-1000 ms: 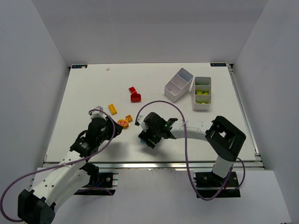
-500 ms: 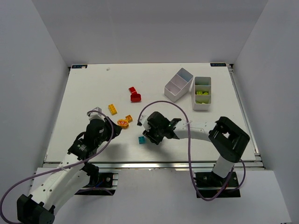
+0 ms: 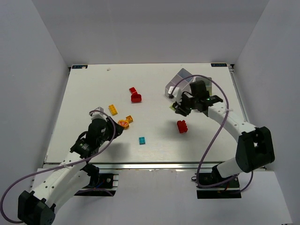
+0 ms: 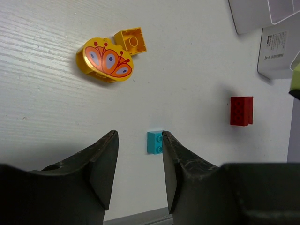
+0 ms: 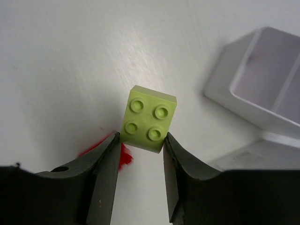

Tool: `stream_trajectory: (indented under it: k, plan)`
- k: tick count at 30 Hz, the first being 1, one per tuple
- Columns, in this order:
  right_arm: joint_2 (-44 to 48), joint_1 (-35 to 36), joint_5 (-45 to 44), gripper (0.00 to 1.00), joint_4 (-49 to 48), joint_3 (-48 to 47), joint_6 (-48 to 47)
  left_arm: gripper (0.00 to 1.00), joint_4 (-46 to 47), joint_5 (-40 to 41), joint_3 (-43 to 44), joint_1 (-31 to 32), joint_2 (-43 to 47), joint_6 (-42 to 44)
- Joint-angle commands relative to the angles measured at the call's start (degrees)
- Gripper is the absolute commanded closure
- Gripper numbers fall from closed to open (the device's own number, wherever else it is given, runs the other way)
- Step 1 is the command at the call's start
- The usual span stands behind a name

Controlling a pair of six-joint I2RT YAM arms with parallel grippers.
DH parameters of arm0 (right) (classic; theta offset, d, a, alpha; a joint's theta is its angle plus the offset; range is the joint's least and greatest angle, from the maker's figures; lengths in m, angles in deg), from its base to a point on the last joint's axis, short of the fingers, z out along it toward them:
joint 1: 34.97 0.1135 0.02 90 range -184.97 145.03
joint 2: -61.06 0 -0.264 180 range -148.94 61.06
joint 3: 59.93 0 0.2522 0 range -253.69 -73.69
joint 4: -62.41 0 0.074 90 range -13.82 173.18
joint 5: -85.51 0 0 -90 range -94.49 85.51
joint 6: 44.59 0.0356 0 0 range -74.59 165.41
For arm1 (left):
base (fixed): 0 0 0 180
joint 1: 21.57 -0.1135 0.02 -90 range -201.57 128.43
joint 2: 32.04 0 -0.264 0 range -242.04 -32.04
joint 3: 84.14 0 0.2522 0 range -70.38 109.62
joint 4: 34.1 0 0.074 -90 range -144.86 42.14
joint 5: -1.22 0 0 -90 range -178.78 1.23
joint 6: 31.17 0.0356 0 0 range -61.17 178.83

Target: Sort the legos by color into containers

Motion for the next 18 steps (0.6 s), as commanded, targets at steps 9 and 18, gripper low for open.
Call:
stream_trajectory:
  k: [9, 18]
  plan:
    - [0.8, -21.9, -1.3, 1.00, 7.8, -4.7, -30.9, 0.48, 6.5, -3.2, 0.7, -0.2, -6.7, 2.2]
    - [-3.8, -25.2, -2.5, 1.00, 4.2, -6.2, -41.2, 0.48, 8.1, -3.7, 1.7, -0.2, -9.3, 2.7]
